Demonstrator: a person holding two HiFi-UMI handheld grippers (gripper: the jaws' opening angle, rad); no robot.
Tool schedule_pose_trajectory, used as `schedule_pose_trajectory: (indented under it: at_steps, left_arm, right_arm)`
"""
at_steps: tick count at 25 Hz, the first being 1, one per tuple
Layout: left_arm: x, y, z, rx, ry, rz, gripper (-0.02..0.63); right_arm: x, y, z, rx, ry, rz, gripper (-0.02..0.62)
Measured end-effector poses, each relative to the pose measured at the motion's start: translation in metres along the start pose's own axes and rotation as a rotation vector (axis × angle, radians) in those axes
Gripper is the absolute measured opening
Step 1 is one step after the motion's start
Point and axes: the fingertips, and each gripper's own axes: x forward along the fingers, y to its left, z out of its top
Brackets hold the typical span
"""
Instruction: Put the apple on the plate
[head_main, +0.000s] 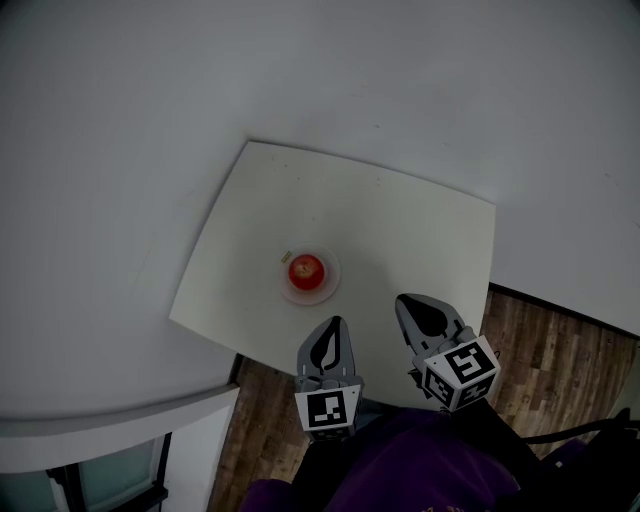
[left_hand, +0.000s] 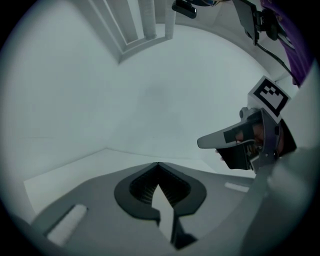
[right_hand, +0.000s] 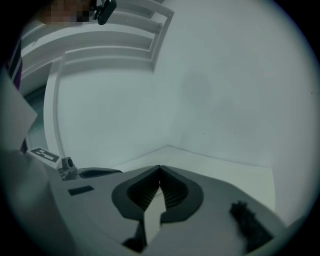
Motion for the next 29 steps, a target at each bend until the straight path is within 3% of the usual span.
schedule_pose_trajectory:
  at_steps: [29]
  left_arm:
    - [-0.003, 0.005, -0.001, -0.003, 0.007, 0.029, 0.005]
  right_arm:
    - [-0.001, 0.003, -0.002, -0.011, -0.004, 0.023, 0.011]
